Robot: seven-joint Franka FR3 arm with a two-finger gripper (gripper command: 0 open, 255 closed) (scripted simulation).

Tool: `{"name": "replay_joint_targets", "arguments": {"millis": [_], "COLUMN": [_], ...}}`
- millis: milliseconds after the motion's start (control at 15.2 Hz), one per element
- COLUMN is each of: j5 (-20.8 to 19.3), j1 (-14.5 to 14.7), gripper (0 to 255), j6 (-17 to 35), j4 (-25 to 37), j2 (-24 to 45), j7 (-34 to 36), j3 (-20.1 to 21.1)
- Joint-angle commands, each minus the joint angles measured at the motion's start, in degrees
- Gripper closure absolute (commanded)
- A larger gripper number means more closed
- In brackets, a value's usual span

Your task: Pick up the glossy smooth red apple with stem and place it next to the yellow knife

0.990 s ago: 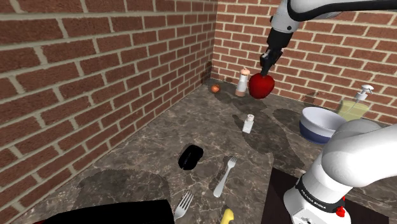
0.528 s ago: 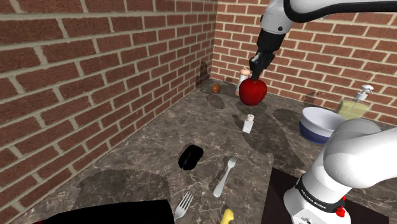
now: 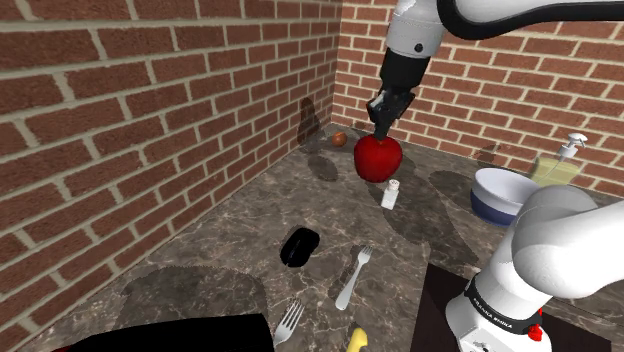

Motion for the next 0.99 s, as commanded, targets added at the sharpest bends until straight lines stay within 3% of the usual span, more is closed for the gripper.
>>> {"name": "replay_joint_targets", "arguments": {"millis": [0, 792, 924], "j5": [1.5, 7.08, 7.29], "j1": [0.96, 3.67, 3.81], "gripper": [255, 255, 255], "j6": [0.02, 0.28, 1.75], "j4": [0.35, 10.27, 8.64], "j2": [0.37, 9.86, 9.69], "j7": [2.94, 19.8, 19.85], "j3": [2.7, 18.69, 18.93]}}
